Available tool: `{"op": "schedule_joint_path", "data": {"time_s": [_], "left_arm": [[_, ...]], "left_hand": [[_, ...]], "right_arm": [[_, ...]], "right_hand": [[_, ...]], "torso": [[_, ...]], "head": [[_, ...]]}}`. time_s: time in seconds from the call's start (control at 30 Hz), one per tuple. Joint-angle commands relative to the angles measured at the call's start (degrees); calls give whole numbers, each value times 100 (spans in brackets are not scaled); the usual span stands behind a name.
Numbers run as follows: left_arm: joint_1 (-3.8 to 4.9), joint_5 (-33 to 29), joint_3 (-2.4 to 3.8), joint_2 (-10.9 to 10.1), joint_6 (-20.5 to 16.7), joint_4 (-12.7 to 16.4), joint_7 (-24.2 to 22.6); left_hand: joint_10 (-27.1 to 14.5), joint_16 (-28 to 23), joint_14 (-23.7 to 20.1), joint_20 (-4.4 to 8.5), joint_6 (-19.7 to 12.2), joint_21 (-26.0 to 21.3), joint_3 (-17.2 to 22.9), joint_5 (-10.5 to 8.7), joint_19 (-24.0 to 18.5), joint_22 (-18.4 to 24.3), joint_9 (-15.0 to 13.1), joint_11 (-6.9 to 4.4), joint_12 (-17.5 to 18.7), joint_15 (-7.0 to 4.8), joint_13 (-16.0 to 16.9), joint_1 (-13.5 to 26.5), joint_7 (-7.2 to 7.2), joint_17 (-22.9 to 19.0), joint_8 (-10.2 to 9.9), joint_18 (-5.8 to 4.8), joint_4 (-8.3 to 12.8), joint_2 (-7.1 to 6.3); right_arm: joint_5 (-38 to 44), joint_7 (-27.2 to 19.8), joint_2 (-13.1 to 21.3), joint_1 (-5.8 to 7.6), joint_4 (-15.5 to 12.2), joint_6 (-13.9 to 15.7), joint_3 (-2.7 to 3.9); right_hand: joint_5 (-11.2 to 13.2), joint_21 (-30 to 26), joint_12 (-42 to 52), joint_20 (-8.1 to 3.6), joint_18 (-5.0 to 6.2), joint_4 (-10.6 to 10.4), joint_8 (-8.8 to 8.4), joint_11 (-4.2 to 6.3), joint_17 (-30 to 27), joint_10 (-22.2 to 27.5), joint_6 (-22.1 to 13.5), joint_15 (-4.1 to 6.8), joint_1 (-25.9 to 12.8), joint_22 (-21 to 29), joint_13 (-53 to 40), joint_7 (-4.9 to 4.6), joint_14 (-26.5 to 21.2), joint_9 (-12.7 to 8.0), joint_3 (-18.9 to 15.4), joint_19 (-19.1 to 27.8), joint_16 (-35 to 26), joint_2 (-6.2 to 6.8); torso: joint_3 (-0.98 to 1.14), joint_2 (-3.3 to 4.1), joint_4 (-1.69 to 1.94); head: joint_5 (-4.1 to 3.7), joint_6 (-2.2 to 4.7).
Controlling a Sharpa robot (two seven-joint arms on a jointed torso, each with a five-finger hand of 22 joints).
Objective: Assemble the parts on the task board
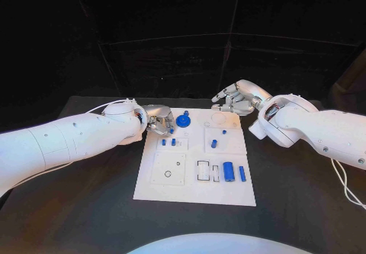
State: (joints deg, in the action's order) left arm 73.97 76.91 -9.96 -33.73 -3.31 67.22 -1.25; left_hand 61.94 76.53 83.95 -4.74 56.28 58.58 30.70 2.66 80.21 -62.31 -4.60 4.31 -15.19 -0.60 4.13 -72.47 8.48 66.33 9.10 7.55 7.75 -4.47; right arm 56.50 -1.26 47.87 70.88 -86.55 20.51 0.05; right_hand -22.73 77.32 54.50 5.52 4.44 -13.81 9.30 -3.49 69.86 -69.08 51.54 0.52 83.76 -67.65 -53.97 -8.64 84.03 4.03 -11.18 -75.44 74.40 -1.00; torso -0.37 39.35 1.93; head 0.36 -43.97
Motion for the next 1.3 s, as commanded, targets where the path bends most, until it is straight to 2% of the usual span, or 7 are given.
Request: {"op": "schedule_joint_path", "data": {"time_s": [0.03, 0.57, 0.67, 0.9, 1.1, 1.2, 1.3], "left_arm": [[8, 31, 4, -1, 2, 11, 8], [7, 30, 4, -64, 30, 34, 51], [7, 30, 4, -110, -6, 46, 64], [6, 25, 6, -237, -110, 84, 80], [6, -126, 15, -404, -386, 165, -13], [7, -558, 26, -532, -737, 225, -256], [11, -1952, 35, -691, -1119, 303, -828]], "left_hand": [[3, 14, 115, -51, -22, 16, 36, 8, 8, -6, 5, 52, 23, 40, -6, -7, 18, -5, -28, -87, 11, -37], [3, 8, 104, -61, -85, 30, 49, 8, -1, -28, 50, 61, 61, 47, -16, -18, 31, -33, -113, -88, 34, -92], [0, 11, 101, -68, -237, 39, 64, 8, -6, -42, 92, 71, 89, 55, -22, -18, 57, -41, -234, -88, 41, -124], [-59, 13, 96, -77, -525, 46, 73, 6, -14, -59, 103, 76, 174, 60, -36, 3, 85, -67, -458, -86, 36, -187], [-126, 16, 95, -86, -530, 29, 80, 7, -24, -49, 87, 95, 233, 72, -42, 8, 95, -76, -484, -83, 24, -193], [-112, 19, 95, -99, -335, -40, 80, 7, -52, 6, 45, 119, 243, 91, -34, 24, 99, -82, -398, -72, 2, -188], [-106, -328, -107, -128, 21, -724, 65, 8, -343, 567, -8, 157, 261, 127, -29, 60, 139, -638, -233, 59, -43, -182]], "right_arm": [[-7, -53, -5, 10, -3, -24, 3], [-7, -15, 15, 9, 20, -38, 3], [7, 29, 27, 10, 47, -62, 3], [449, 297, 45, 10, 175, -220, 3], [1329, 612, 45, 7, 305, -518, 2], [1977, 738, 34, -23, 334, -658, -1], [2729, 856, 15, -98, 340, -743, -3]], "right_hand": [[-35, -26, 0, 0, 61, -1, 37, 1, 6, 5, -46, 32, 11, 1, -1, 2, 178, -7, -20, 45, -7, -33], [-38, -47, -59, 0, 68, -4, 40, 0, -15, 44, -49, 31, 15, 35, 62, 1, 174, -7, -25, 67, -26, -35], [-36, -107, -668, 2, 88, -18, 40, -2, -54, 422, -76, 28, 31, 125, 658, -4, 161, -10, -43, 129, -67, -34], [104, -762, -1685, 23, 271, -109, 72, -33, -990, 817, -128, 4, 170, 1038, 1582, -29, -129, -5, -114, 719, -983, -34], [235, -1050, -2532, 10, 327, -26, 184, -38, -1461, 896, 179, 13, 584, 1372, 2389, -18, -172, 10, -86, 823, -1484, -31], [463, -1105, -2915, 1, 332, 17, 188, -28, -1532, 886, 333, 26, 807, 1422, 2751, 21, -148, 2, -37, 810, -1574, -54], [714, -1122, -3315, -11, 326, 20, 124, -12, -1522, 783, 483, 24, 990, 1419, 3170, 36, -99, -16, 5, 760, -1591, -70]], "torso": [[1, 1, 1], [2, -3, 0], [-1, -1, 1], [-5, -5, 2], [-5, -1, 1], [-3, -4, -7], [2, -9, -8]], "head": [[4, -3], [2, 0], [-4, 1], [-13, 15], [-16, 35], [-45, 69], [-123, 106]]}}
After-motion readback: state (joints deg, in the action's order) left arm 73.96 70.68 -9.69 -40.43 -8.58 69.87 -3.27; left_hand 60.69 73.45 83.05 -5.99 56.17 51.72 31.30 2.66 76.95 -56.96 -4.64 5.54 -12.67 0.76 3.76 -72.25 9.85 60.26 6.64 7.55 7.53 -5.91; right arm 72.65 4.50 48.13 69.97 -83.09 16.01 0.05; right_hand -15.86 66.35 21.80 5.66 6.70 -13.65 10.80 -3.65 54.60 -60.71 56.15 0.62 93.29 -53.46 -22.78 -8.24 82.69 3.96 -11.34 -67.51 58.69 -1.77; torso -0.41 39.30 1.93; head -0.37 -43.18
